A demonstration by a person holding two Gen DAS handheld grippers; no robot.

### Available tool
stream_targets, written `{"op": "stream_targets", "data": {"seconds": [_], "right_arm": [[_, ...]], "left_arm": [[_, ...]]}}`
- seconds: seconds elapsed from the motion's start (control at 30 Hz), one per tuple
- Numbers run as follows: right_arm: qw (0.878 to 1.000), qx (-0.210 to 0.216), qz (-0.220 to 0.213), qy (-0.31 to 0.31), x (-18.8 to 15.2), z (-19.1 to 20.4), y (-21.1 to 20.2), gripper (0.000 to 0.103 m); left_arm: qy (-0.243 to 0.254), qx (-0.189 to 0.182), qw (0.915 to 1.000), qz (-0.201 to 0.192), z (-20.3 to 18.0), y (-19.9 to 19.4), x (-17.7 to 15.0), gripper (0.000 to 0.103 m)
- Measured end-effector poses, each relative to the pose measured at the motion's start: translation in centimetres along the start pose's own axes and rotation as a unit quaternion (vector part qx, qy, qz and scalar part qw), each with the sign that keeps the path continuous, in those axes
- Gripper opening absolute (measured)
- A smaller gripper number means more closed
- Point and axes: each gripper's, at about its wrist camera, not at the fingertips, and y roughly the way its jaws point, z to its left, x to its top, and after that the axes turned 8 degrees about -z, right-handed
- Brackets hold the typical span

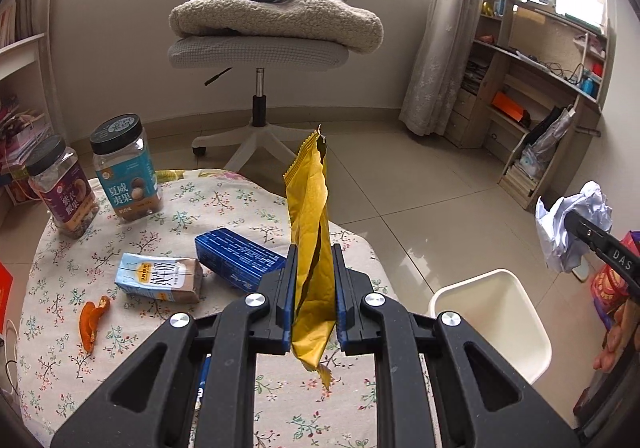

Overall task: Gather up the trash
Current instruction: 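Carry the crumpled paper and yellow wrapper to the white bin and release both, then move both tools back over the table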

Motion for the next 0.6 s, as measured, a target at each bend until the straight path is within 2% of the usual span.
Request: {"op": "stream_targets", "data": {"seconds": [0.07, 0.13, 0.3, 0.43, 0.6], "right_arm": [[1.000, -0.016, 0.001, 0.018, 0.1, -1.8, -0.1, 0.043], [0.999, -0.033, -0.006, 0.037, 0.4, -3.5, -0.5, 0.063], [0.994, -0.075, -0.032, 0.074, 1.0, -7.4, -1.8, 0.083], [0.988, -0.100, -0.043, 0.111, 1.3, -10.3, -2.7, 0.088], [0.981, -0.112, -0.053, 0.149, 1.7, -12.5, -3.4, 0.090]], "left_arm": [[0.006, -0.014, 0.9999, 0.001, -1.5, 0.4, 0.1, 0.015], [0.011, -0.028, 0.9995, 0.000, -3.3, 0.6, 0.1, 0.015], [0.016, -0.071, 0.9973, 0.013, -7.5, 1.8, -0.2, 0.015], [0.028, -0.103, 0.9937, 0.035, -11.1, 2.8, -1.0, 0.015], [0.048, -0.136, 0.9882, 0.052, -15.4, 3.6, -1.9, 0.015]]}}
